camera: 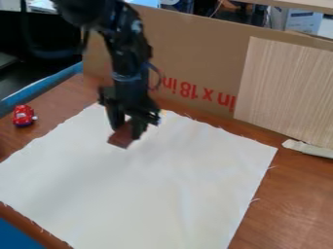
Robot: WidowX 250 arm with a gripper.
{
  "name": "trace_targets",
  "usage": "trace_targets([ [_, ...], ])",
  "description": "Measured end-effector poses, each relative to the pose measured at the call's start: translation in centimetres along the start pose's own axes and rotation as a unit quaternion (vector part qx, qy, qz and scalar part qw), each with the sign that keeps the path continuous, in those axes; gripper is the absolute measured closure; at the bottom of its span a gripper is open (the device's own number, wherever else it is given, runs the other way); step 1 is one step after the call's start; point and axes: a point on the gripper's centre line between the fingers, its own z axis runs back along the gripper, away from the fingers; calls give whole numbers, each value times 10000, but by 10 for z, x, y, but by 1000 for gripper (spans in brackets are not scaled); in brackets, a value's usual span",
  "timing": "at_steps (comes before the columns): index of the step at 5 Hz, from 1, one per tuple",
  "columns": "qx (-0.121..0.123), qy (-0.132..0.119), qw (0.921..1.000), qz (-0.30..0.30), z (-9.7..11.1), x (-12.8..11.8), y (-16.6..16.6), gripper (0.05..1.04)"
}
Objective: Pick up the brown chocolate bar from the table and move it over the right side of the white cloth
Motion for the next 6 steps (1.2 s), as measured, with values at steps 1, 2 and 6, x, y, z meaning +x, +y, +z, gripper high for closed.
trace_targets([
  [1,-51,112,9999,-34,3,-10,-34,525],
  [2,-99,109,9999,-33,5,-14,-64,525],
  [6,-438,106,9982,403,-3,22,-141,525],
])
